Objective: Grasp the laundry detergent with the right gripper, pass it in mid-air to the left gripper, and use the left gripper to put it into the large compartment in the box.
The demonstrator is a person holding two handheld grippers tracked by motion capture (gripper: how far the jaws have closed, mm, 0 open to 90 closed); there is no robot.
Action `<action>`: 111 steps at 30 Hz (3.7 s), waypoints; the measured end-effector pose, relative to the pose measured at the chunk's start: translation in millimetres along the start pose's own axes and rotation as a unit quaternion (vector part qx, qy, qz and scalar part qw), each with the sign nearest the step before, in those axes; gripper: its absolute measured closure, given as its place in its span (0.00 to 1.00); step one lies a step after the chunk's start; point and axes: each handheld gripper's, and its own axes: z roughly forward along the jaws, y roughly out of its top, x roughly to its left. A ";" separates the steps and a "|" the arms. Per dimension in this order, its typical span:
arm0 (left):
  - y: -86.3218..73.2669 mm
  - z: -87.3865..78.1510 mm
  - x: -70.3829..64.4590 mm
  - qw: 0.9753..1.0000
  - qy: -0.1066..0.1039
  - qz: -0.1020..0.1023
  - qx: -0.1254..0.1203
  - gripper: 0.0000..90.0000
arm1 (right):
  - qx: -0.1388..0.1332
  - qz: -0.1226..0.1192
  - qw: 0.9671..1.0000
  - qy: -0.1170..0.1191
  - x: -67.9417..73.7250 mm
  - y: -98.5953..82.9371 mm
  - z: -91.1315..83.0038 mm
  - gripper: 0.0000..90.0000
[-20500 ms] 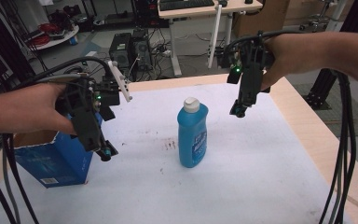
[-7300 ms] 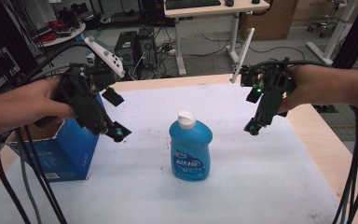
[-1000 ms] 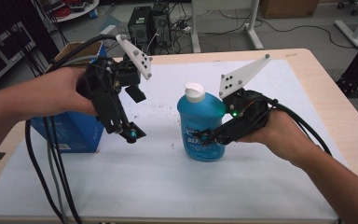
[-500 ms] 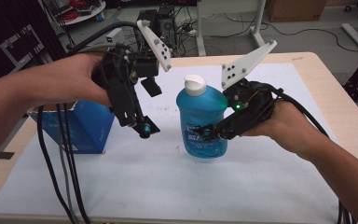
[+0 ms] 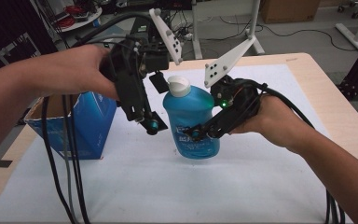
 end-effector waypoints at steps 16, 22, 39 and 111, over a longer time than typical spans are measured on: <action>16.9 2.7 1.1 1.000 -0.001 0.012 0.017 0.03 | 0.010 0.000 1.000 0.025 3.9 14.3 8.5 0.50; 19.3 1.6 1.4 1.000 -0.001 0.018 0.024 0.11 | 0.011 -0.001 0.999 0.031 4.6 16.0 7.8 0.50; 26.1 4.0 0.2 0.999 -0.011 0.040 0.031 0.39 | 0.013 0.000 0.999 0.039 7.0 17.1 8.5 0.50; -73.4 -175.5 19.8 0.954 0.126 -0.270 0.024 0.42 | 0.210 0.094 0.970 -0.074 -23.5 -39.9 -152.2 0.01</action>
